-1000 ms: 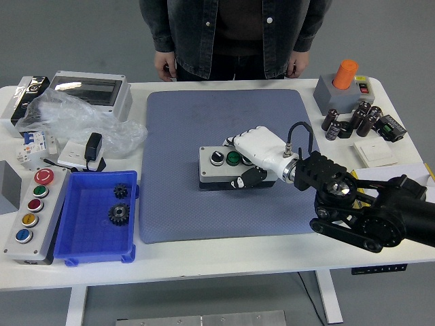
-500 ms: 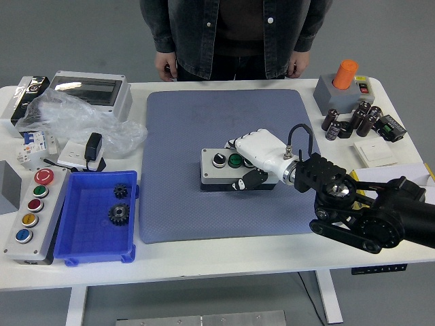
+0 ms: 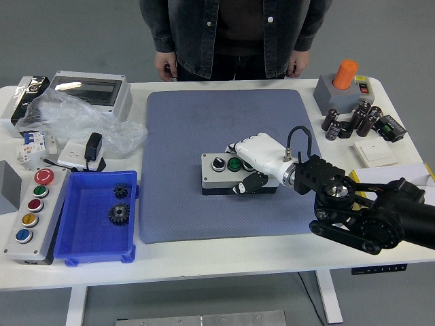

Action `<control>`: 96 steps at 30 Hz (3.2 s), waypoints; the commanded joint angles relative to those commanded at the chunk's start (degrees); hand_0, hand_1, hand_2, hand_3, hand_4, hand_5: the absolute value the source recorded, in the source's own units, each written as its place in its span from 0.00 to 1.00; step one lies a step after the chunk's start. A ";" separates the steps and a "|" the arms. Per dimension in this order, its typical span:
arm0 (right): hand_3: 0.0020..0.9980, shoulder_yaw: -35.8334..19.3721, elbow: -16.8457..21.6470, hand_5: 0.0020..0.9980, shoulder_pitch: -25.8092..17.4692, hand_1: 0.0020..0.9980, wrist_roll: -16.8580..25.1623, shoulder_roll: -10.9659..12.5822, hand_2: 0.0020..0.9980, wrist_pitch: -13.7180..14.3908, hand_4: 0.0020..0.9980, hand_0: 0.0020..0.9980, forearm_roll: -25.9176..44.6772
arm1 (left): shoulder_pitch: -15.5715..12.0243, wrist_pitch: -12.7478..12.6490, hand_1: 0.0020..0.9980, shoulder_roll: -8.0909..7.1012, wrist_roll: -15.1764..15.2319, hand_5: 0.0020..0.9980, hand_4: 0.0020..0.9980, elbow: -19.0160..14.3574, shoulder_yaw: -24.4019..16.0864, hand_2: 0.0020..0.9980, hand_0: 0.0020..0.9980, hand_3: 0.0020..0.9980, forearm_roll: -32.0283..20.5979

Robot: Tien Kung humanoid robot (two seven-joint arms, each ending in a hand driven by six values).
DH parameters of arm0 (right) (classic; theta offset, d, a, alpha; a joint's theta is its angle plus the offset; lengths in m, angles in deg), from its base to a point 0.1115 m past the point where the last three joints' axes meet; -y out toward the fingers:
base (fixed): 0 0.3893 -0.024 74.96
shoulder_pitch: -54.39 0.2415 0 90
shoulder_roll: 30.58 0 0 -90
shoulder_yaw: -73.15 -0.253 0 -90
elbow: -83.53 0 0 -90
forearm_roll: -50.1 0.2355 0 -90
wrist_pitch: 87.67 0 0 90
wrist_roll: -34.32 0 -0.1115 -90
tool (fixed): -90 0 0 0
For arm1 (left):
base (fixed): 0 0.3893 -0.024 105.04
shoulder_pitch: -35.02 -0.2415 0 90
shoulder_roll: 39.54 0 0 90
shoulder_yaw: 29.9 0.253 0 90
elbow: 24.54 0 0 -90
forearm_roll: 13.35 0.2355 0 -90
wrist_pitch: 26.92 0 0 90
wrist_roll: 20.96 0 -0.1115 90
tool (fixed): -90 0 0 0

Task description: Pick up the button,place it on the desk,press the button,press the button

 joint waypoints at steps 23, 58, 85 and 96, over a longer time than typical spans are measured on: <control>0.72 -1.85 0.84 0.19 0.24 0.68 -0.40 0.07 0.73 -2.00 0.81 0.70 -2.49 | 0.01 0.15 0.70 0.06 -0.02 0.34 0.65 0.00 0.10 0.63 0.69 0.64 0.09; 0.95 -1.17 1.12 0.30 0.30 0.73 -2.48 -0.16 0.86 -2.16 0.98 0.76 -1.75 | -0.02 -0.17 0.70 0.22 0.34 0.35 0.63 -0.05 0.38 0.63 0.69 0.63 0.15; 0.76 -1.57 1.24 0.37 0.55 0.63 -6.77 -0.20 0.68 -4.80 0.95 0.44 -1.27 | 0.02 -0.28 0.70 0.44 0.40 0.36 0.62 0.01 1.38 0.63 0.69 0.63 -0.04; 0.78 -1.19 1.24 0.37 0.49 0.65 -5.64 -0.29 0.71 -5.19 0.95 0.53 -1.76 | 0.05 -0.33 0.70 0.42 0.45 0.36 0.61 0.03 1.43 0.63 0.69 0.63 -0.25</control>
